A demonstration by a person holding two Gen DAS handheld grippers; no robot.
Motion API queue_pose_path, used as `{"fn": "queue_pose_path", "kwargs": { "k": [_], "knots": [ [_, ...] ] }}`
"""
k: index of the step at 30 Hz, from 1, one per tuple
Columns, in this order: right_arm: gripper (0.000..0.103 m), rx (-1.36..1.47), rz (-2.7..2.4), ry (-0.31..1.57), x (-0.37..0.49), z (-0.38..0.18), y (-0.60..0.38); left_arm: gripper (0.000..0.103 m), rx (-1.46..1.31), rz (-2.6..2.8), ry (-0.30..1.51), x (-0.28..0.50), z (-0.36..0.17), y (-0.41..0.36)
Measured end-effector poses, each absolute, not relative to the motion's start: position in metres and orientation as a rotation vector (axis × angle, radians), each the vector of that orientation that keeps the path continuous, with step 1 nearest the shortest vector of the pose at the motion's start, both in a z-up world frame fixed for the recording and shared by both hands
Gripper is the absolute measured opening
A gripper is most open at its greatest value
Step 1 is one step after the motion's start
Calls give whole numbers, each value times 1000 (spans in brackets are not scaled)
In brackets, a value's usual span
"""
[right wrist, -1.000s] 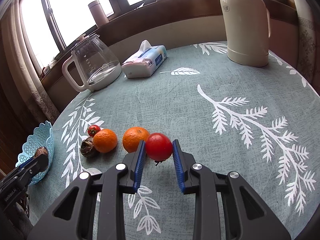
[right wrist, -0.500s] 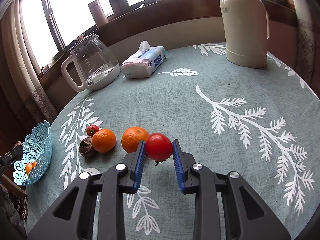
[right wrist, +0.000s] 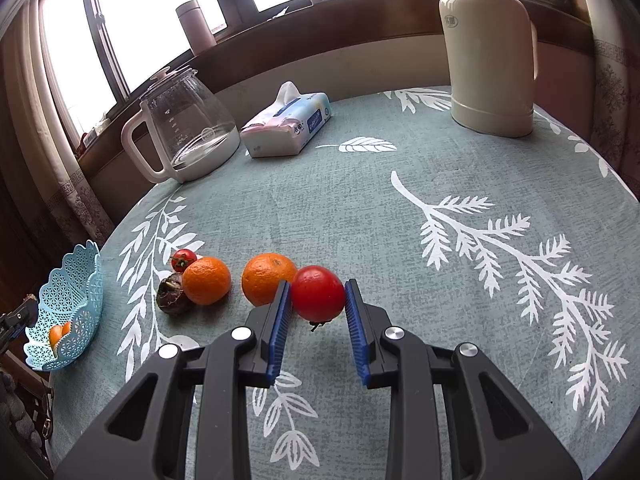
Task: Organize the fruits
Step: 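Carry the brown tuber into the blue basket and open the left gripper, then carry the red tomato into the basket and open the right gripper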
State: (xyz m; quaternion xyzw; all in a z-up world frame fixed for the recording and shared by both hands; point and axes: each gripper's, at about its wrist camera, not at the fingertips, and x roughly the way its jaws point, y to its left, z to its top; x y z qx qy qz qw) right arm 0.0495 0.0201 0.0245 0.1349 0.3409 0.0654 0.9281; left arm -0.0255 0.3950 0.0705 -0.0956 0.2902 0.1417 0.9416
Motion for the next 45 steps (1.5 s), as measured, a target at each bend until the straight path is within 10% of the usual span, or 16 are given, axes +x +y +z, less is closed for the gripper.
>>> {"fn": "queue_pose_path", "kwargs": {
  "k": [22, 45],
  "knots": [
    [28, 274, 188, 696, 43, 31, 33, 75, -241, 360, 562, -40, 72, 419],
    [28, 162, 478, 692, 16, 66, 163, 77, -296, 350, 539, -57, 68, 444]
  ]
}}
